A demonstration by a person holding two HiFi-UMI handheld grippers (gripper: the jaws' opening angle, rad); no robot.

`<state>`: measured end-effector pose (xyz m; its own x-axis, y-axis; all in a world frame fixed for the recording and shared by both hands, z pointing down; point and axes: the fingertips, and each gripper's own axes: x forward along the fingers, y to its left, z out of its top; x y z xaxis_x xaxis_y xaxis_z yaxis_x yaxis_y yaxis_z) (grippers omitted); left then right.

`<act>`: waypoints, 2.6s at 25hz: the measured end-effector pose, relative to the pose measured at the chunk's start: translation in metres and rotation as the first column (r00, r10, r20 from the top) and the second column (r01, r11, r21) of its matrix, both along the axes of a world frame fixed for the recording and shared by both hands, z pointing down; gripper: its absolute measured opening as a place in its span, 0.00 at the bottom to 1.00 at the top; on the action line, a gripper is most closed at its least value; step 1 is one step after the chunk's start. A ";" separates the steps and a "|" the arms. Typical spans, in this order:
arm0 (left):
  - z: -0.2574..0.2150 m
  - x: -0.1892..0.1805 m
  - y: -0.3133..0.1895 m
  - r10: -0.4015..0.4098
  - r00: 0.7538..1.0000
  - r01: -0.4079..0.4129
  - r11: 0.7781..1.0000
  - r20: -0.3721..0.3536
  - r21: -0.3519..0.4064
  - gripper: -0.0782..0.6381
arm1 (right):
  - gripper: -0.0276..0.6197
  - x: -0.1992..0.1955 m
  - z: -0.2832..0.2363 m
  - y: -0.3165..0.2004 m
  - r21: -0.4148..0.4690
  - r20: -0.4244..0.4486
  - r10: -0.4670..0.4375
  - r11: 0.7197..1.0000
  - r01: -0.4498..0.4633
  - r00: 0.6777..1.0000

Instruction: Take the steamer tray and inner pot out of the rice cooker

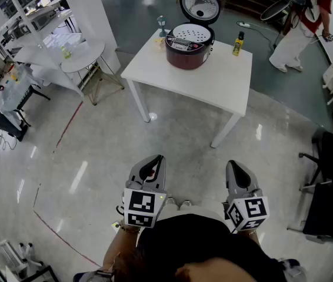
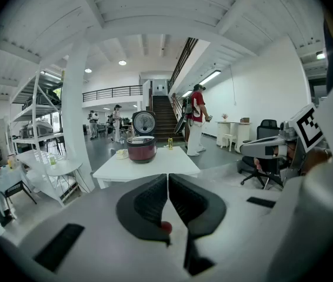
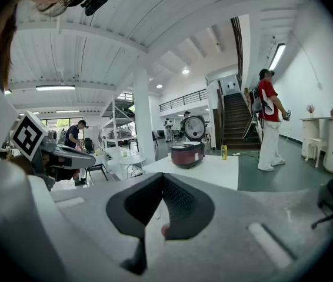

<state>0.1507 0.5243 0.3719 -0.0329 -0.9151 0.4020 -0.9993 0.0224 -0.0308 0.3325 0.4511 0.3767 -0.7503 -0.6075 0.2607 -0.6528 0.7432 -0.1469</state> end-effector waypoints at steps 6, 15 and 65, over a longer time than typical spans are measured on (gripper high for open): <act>0.002 -0.002 -0.006 -0.005 1.000 0.005 1.000 -0.003 -0.007 0.13 | 0.05 0.001 0.001 -0.008 0.004 -0.003 -0.004 1.000 0.004 1.000; 0.001 -0.011 -0.014 -0.032 0.999 0.032 0.999 -0.024 0.023 0.13 | 0.05 0.005 -0.001 -0.029 0.028 0.028 0.031 0.999 -0.032 0.999; -0.041 -0.220 -0.421 0.089 0.989 -0.052 0.957 -0.117 0.284 0.79 | 0.66 -0.222 0.003 -0.437 0.048 0.021 0.028 0.998 -0.029 0.999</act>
